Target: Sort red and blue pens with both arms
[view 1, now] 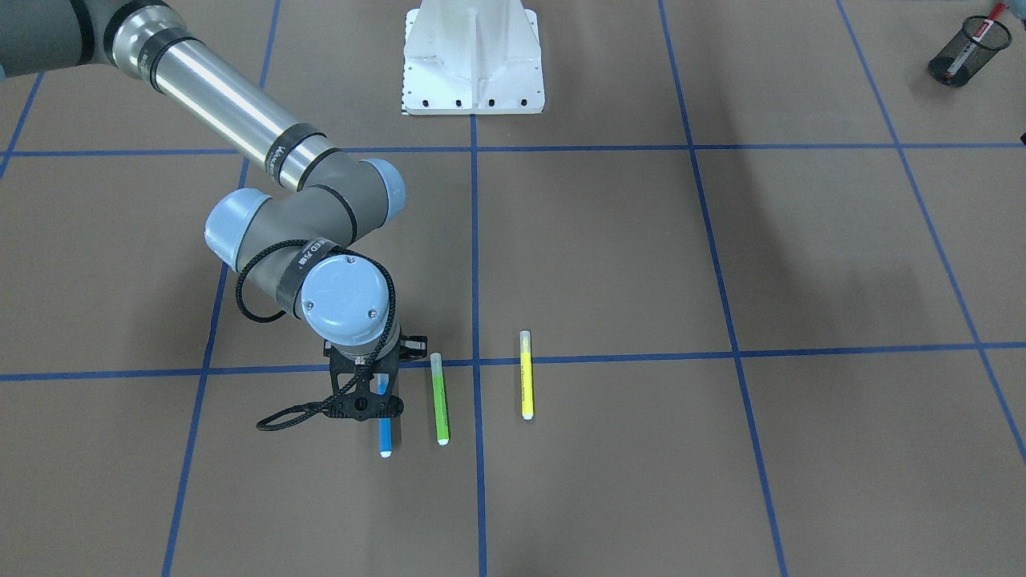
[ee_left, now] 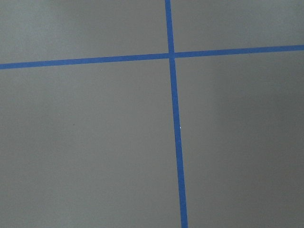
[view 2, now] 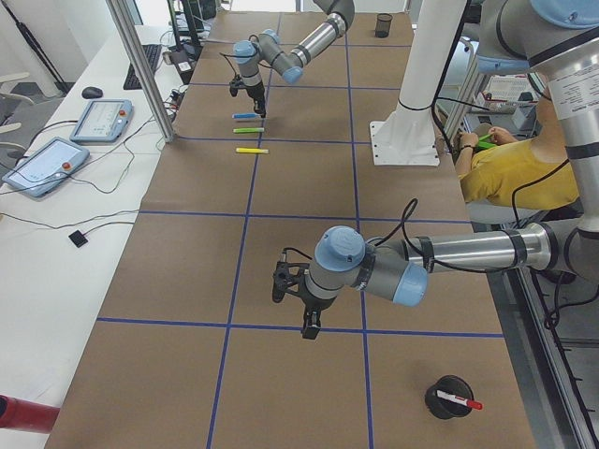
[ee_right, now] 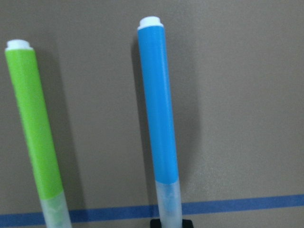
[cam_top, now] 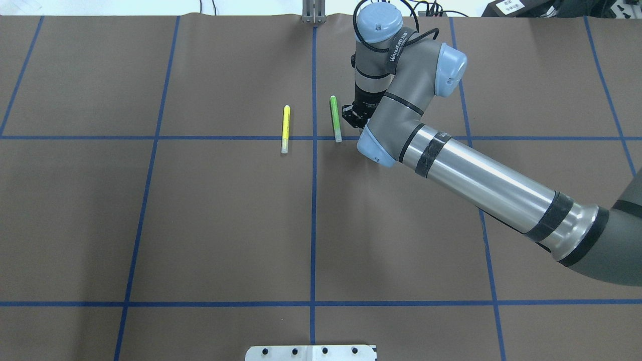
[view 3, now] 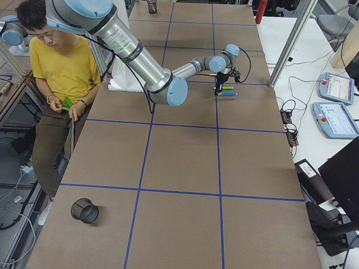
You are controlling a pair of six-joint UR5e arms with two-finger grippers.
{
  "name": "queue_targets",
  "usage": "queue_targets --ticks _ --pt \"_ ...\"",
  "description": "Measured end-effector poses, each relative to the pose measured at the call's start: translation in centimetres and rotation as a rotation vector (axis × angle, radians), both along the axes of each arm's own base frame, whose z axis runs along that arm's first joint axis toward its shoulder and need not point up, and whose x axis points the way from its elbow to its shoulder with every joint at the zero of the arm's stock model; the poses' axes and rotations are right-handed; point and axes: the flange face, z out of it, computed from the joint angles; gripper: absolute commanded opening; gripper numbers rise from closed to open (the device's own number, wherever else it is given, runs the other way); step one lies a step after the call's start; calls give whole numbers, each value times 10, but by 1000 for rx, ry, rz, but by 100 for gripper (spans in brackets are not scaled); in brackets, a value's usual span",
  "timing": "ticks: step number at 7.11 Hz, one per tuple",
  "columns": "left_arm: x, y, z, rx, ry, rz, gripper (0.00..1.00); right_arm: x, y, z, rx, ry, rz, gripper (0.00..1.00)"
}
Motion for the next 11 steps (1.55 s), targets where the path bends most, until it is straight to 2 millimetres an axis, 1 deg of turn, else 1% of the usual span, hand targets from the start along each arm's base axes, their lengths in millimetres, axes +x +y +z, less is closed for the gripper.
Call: queue_targets --ticks 1,2,3,5,6,7,8,9,11 --pt "0 1 1 -3 1 0 100 14 0 -13 14 3 -11 0" --pt "0 2 3 -8 2 0 100 30 0 -22 31 11 -24 0" --pt "0 3 8 -19 3 0 100 49 -1 -21 54 16 -42 0" --pt "0 6 20 -43 2 0 100 91 -1 -13 106 36 -117 0" --pt "0 6 26 -56 0 -1 100 118 5 -5 137 45 -170 0" --pt "0 5 28 -66 0 -5 100 148 16 9 168 47 -210 0" --pt "0 1 28 -86 1 -7 100 178 30 25 195 43 -232 0" --pt "1 -5 24 -118 0 -3 100 201 44 34 215 34 -239 0" --pt "8 -13 12 -150 -15 74 100 232 63 37 232 26 -238 0"
